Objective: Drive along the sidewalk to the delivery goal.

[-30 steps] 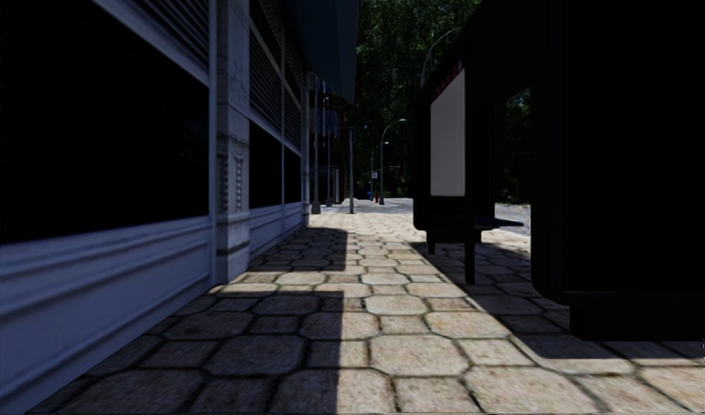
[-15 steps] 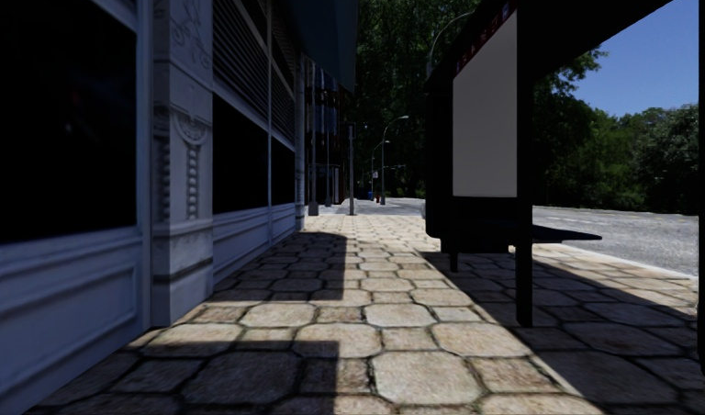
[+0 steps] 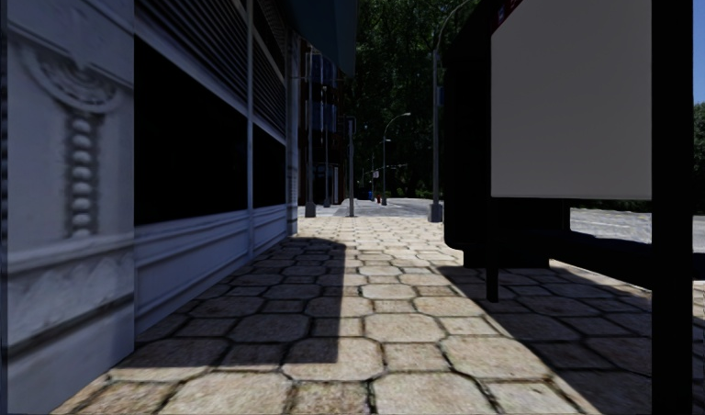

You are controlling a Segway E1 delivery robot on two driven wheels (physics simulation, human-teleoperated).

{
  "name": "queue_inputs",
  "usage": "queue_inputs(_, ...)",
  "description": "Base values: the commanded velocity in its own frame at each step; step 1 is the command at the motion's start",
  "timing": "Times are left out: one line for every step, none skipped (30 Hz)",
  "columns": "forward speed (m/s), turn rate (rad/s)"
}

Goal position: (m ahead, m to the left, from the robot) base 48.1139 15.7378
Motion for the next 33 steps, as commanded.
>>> queue_inputs(1.98,0.00)
queue_inputs(1.98,0.00)
queue_inputs(1.98,0.00)
queue_inputs(1.98,0.00)
queue_inputs(1.98,0.00)
queue_inputs(1.98,0.00)
queue_inputs(1.98,0.00)
queue_inputs(1.98,0.00)
queue_inputs(1.98,0.00)
queue_inputs(1.98,0.00)
queue_inputs(1.98,0.00)
queue_inputs(1.98,0.00)
queue_inputs(1.98,0.00)
queue_inputs(1.98,0.00)
queue_inputs(1.98,0.00)
queue_inputs(1.98,0.00)
queue_inputs(1.98,0.00)
queue_inputs(1.98,0.00)
queue_inputs(1.98,0.00)
queue_inputs(1.98,0.00)
queue_inputs(1.98,0.00)
queue_inputs(1.98,0.00)
queue_inputs(1.98,0.00)
queue_inputs(1.98,0.00)
queue_inputs(1.98,0.00)
queue_inputs(1.98,0.00)
queue_inputs(1.98,0.00)
queue_inputs(1.98,0.00)
queue_inputs(1.98,0.00)
queue_inputs(1.98,0.00)
queue_inputs(1.98,0.00)
queue_inputs(1.98,0.00)
queue_inputs(1.98,0.00)
